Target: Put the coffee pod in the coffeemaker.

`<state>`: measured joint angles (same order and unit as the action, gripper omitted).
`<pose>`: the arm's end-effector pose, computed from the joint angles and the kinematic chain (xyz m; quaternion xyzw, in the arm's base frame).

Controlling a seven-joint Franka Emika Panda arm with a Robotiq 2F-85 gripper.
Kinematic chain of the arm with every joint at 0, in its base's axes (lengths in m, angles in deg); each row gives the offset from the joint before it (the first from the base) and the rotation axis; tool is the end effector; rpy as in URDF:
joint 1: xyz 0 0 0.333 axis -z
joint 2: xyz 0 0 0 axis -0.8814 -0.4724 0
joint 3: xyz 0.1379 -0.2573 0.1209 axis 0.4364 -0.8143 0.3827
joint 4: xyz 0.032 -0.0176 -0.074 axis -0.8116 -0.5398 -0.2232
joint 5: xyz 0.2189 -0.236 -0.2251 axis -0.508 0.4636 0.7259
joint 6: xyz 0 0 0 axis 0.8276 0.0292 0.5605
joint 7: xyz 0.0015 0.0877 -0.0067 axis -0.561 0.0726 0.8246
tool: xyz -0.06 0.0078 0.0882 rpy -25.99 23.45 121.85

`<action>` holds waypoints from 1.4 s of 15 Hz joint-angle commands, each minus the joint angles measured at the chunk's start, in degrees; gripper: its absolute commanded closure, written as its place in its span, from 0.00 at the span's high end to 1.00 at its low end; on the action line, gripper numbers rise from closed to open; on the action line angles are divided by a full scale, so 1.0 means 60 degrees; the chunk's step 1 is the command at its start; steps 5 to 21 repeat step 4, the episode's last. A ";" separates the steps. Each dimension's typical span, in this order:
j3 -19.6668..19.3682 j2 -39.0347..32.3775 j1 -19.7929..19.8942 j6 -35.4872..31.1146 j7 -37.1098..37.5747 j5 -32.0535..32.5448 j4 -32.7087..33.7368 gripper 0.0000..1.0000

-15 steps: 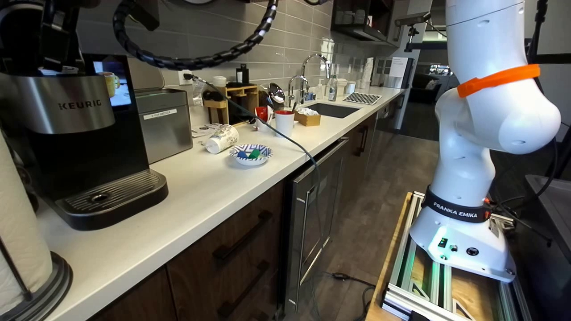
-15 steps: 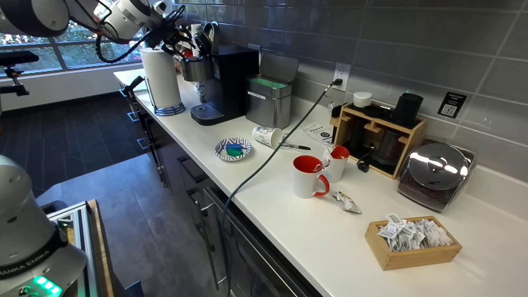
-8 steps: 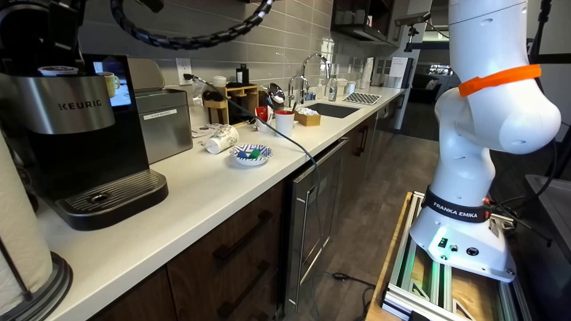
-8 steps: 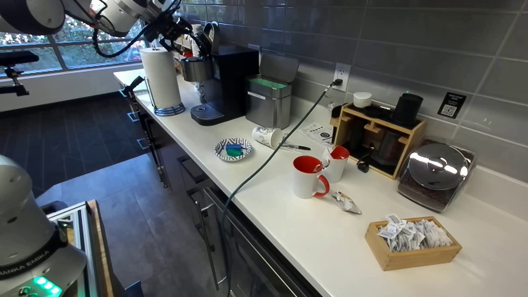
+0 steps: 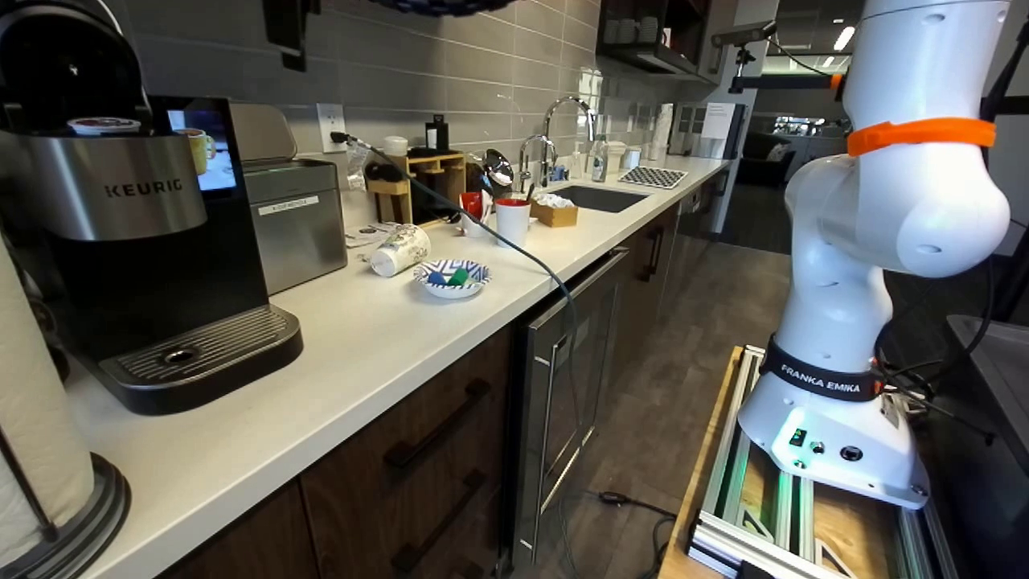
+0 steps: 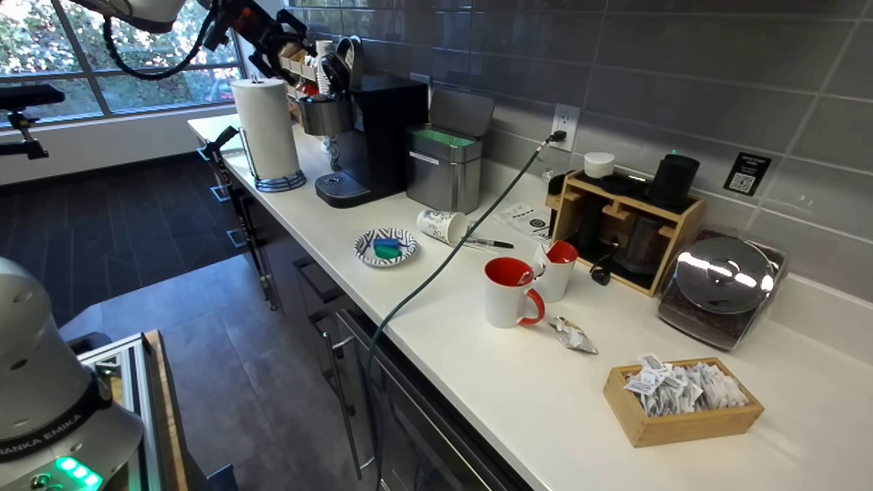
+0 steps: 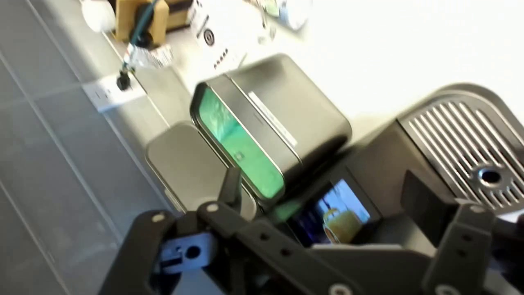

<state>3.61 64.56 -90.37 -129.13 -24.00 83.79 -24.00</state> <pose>0.4578 0.3850 0.6032 0.8522 0.3409 0.2465 0.3109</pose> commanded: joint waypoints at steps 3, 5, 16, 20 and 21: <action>0.0435 0.1050 0.0588 0.1303 0.0888 -0.0129 -0.1272 1.00; 0.0475 0.1344 0.0655 0.1549 0.1132 -0.0173 -0.1648 1.00; 0.0475 0.1344 0.0655 0.1549 0.1132 -0.0173 -0.1648 1.00; 0.0475 0.1344 0.0655 0.1549 0.1132 -0.0173 -0.1648 1.00; 0.0475 0.1344 0.0655 0.1549 0.1132 -0.0173 -0.1648 1.00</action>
